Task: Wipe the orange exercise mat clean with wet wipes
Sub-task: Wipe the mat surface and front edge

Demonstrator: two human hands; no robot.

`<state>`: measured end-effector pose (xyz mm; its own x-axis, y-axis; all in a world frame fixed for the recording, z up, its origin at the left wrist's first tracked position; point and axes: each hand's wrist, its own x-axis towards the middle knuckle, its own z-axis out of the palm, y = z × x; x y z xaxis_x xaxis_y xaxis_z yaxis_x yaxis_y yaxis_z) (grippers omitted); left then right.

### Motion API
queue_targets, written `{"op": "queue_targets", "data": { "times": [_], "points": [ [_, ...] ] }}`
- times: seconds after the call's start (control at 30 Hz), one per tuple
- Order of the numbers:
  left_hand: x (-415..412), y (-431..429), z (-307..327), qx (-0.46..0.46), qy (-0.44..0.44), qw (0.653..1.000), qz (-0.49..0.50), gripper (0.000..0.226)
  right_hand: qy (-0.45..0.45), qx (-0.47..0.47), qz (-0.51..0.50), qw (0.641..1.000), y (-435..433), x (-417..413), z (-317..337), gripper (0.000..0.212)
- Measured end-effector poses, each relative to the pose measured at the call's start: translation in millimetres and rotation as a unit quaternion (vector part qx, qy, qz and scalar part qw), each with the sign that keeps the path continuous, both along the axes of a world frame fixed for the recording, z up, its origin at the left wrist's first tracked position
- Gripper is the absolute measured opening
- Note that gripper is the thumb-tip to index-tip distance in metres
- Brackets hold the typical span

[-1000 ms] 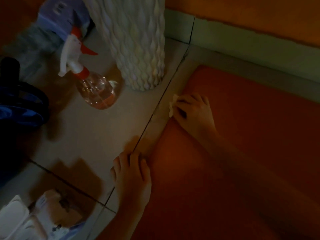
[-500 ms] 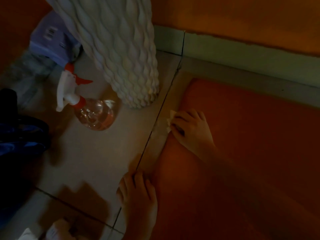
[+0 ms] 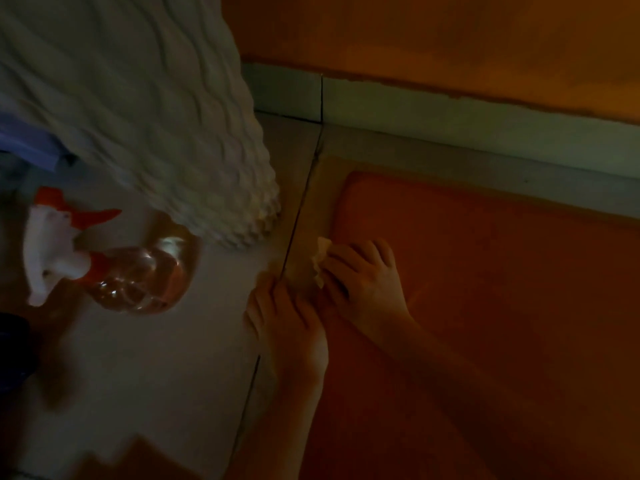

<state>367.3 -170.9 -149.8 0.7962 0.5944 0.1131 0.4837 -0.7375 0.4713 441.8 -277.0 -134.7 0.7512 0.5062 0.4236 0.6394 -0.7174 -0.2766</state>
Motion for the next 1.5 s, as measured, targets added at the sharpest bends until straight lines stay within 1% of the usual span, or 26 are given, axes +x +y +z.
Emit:
{"op": "queue_targets", "data": {
  "times": [0.1,0.2,0.27,0.33,0.37,0.43,0.53,0.57,0.6,0.67,0.77,0.83,0.97,1.07,1.17,1.2,1.27,1.37,1.43,1.5],
  "points": [
    [0,0,-1,0.012,-0.018,1.0,-0.004,0.043,-0.015,-0.02,-0.004,1.0,3,7,1,0.022],
    [-1,0,-2,-0.002,-0.019,1.0,0.005,0.045,-0.011,-0.083,-0.053,0.995,13,44,5,0.01],
    [0,1,-2,-0.008,-0.02,1.0,0.004,0.045,0.02,-0.113,-0.085,0.99,20,81,19,0.015],
    [0,1,-3,-0.016,-0.023,1.0,0.002,0.045,0.08,-0.173,-0.107,0.976,23,112,32,0.02],
    [-1,1,-3,-0.019,-0.026,0.999,0.004,0.046,0.11,-0.185,-0.117,0.969,21,124,37,0.023],
    [-1,1,-3,-0.023,-0.029,0.999,0.007,0.046,0.167,-0.163,-0.138,0.963,13,142,39,0.024],
    [0,2,-3,-0.012,-0.03,0.999,0.002,0.044,0.263,-0.01,-0.187,0.946,-5,153,34,0.024],
    [0,2,-4,-0.01,-0.032,0.999,0.0,0.043,0.292,0.02,-0.193,0.937,-9,152,32,0.026],
    [-1,2,-3,-0.011,-0.031,0.999,0.0,0.043,0.313,0.025,-0.189,0.931,-10,151,32,0.029],
    [0,2,-3,-0.013,-0.026,1.0,0.002,0.043,0.342,-0.012,-0.169,0.924,-8,154,33,0.03],
    [0,2,-2,-0.006,-0.025,1.0,0.0,0.043,0.374,-0.056,-0.169,0.91,-15,159,34,0.028],
    [0,2,-2,-0.006,-0.028,1.0,-0.003,0.042,0.359,-0.062,-0.174,0.915,-37,158,32,0.025],
    [-1,2,-1,-0.008,-0.027,1.0,-0.003,0.041,0.284,-0.041,-0.203,0.936,-77,135,29,0.028],
    [-1,2,-2,0.001,-0.019,1.0,-0.012,0.04,0.216,-0.029,-0.228,0.949,-72,124,19,0.03],
    [-1,1,1,0.019,0.0,0.999,-0.028,0.039,0.186,0.003,-0.224,0.957,-71,124,14,0.029],
    [-2,1,4,0.028,0.003,0.999,-0.043,0.039,0.183,0.016,-0.218,0.958,-72,123,13,0.027],
    [8,-5,16,0.028,-0.022,0.993,-0.111,0.041,0.17,0.031,-0.217,0.961,-73,123,13,0.026],
    [64,-30,34,-0.053,-0.058,0.975,-0.206,0.046,0.152,0.027,-0.225,0.962,-72,123,10,0.027],
    [107,-50,36,-0.047,-0.044,0.969,-0.238,0.052,0.146,0.034,-0.228,0.962,-73,124,8,0.028],
    [132,-62,30,0.0,-0.004,0.972,-0.234,0.056,0.128,0.048,-0.234,0.962,-73,124,6,0.027]
  ]
}}
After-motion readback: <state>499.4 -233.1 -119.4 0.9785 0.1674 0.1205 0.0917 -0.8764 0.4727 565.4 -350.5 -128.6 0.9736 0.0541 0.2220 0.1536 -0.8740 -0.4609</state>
